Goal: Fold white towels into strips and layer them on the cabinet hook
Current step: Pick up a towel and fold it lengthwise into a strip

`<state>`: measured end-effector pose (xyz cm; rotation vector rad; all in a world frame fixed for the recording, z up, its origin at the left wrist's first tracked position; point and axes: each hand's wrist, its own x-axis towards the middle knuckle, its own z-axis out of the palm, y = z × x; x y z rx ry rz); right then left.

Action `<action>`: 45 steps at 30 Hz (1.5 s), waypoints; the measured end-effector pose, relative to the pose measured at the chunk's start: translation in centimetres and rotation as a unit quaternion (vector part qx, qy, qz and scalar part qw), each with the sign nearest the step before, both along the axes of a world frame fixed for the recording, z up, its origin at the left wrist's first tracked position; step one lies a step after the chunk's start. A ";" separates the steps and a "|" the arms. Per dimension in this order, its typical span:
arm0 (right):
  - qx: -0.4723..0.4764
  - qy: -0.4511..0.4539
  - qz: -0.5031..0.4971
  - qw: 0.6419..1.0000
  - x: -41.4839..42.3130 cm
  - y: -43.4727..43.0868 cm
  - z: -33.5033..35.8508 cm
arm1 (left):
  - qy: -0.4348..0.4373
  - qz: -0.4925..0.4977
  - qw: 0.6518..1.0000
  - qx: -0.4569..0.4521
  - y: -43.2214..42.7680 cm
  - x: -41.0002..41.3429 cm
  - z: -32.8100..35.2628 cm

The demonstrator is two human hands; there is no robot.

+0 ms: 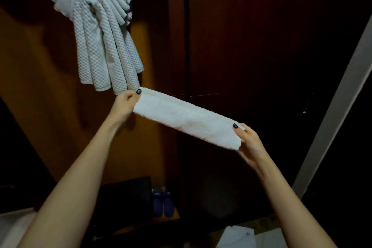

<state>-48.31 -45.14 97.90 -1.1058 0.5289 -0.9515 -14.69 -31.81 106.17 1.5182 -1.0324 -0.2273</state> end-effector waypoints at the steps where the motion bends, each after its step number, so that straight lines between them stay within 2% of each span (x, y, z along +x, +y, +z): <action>1: 0.016 -0.012 -0.012 1.000 0.6 -0.2 0.3 | 0.002 0.001 1.000 0.002 0.2 0.5 0.2; 5: 0.013 -0.024 -0.016 1.000 3.7 -0.4 2.3 | -0.012 0.038 0.999 -0.032 1.6 2.4 1.4; 8: -0.017 -0.057 0.033 0.998 6.0 -0.4 4.9 | -0.008 0.071 0.994 -0.077 3.8 4.0 3.2; 11: -0.014 -0.093 0.066 0.993 8.3 -0.3 7.9 | 0.010 0.014 0.993 -0.114 6.3 5.7 5.1; 15: -0.075 -0.057 0.108 0.990 11.9 -0.5 12.2 | 0.035 -0.016 0.989 -0.142 8.8 8.1 7.3; 21: -0.189 0.008 0.150 0.970 18.2 -1.9 19.0 | 0.017 0.001 0.986 -0.165 10.1 12.7 11.7; 26: -0.234 -0.026 0.152 0.960 24.5 -3.8 24.2 | 0.051 0.010 0.985 -0.165 8.6 17.9 16.9; 33: -0.264 -0.074 0.136 0.952 33.9 -8.9 32.6 | 0.037 -0.058 0.987 -0.145 5.8 25.9 25.2; 40: -0.290 -0.161 0.157 0.930 41.5 -13.7 41.5 | -0.018 -0.071 0.973 -0.221 0.6 33.2 34.1; 45: -0.288 -0.182 0.180 0.923 46.2 -16.2 45.2 | 0.007 -0.068 0.956 -0.286 -4.1 37.8 37.4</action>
